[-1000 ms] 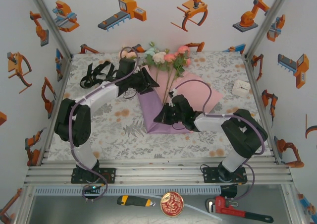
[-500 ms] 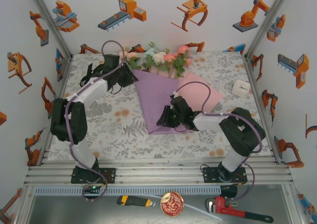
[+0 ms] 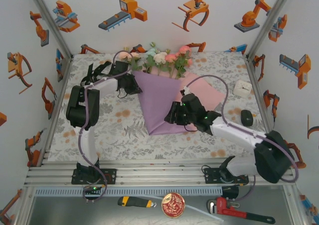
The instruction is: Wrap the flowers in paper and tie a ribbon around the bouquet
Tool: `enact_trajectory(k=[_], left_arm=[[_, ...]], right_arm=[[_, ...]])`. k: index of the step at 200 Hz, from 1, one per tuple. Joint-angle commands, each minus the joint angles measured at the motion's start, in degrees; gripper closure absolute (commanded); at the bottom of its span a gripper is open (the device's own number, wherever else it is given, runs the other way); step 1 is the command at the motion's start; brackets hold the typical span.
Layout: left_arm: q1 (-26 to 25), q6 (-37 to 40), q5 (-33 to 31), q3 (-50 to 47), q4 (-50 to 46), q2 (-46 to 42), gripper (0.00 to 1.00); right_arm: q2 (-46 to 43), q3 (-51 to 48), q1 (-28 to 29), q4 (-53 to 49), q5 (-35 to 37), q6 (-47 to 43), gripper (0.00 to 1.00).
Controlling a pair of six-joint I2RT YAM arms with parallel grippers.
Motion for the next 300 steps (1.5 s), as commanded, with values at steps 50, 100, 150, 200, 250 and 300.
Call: enact_trajectory(k=[50,100,150,200,250,300], left_arm=[[-0.2,-0.3,0.6,4.0,-0.6,0.7,0.78],[1.2,1.1,-0.1,8.7,-2.6,4.4,0.77],[4.6,3.6,0.4,19.0,-6.3,12.9,0.77],[6.5,5.8,1.0,30.2,-11.6,16.2,0.77],[6.3,4.1,3.6,23.6,-8.6,4.4,0.75],[2.6,-0.9,4.1,-0.2,0.2,-12.9,0.71]], right_arm=[[15.6,16.7,8.5,3.0,-6.5,-6.5,0.55],[29.3,18.5,7.2,7.0,-6.1,-8.0,0.74],[28.8,10.0,5.2,10.0,-9.5,-6.1,0.85],[22.9,5.4,5.2,10.3,-10.0,-5.7,0.83],[16.7,8.8,2.9,7.1,-6.6,-7.3,0.80],[19.7,6.9,-1.3,8.9,-6.0,-6.3,0.81]])
